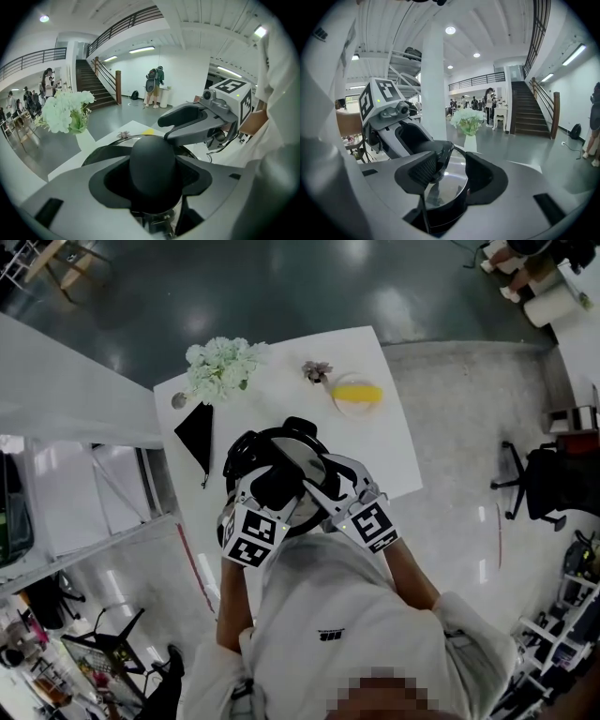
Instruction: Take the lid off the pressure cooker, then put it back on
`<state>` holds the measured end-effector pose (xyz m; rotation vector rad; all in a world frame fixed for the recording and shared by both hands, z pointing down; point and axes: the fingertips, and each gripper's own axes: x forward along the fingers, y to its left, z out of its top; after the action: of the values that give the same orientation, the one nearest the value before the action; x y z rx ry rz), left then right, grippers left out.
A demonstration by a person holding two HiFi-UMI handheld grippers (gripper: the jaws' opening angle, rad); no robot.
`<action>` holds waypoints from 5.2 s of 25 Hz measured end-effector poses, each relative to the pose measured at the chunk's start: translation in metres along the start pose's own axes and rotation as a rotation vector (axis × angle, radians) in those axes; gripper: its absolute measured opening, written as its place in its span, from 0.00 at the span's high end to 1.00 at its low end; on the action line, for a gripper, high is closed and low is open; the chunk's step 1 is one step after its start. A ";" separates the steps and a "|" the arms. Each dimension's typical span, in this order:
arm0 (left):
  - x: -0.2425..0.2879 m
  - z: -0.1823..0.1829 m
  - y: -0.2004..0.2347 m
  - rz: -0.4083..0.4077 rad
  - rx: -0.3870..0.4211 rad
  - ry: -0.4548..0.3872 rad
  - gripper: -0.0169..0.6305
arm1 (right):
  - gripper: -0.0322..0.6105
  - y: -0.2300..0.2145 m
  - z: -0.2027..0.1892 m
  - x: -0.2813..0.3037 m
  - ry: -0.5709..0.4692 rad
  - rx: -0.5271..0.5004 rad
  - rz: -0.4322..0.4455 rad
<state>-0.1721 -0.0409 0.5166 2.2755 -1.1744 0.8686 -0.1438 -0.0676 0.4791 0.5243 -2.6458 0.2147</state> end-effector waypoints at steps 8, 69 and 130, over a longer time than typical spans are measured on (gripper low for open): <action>-0.001 -0.002 -0.003 -0.059 0.056 0.007 0.53 | 0.64 0.003 0.000 -0.005 -0.004 0.029 -0.080; -0.024 0.043 -0.012 -0.020 0.052 -0.063 0.53 | 0.64 -0.021 0.029 -0.046 -0.147 -0.052 -0.202; 0.172 0.154 -0.145 -0.044 0.038 -0.022 0.53 | 0.64 -0.196 -0.083 -0.202 -0.029 0.071 -0.232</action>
<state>0.0756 -0.1536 0.5147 2.3381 -1.1213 0.8580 0.1341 -0.1615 0.4764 0.8574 -2.5845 0.2315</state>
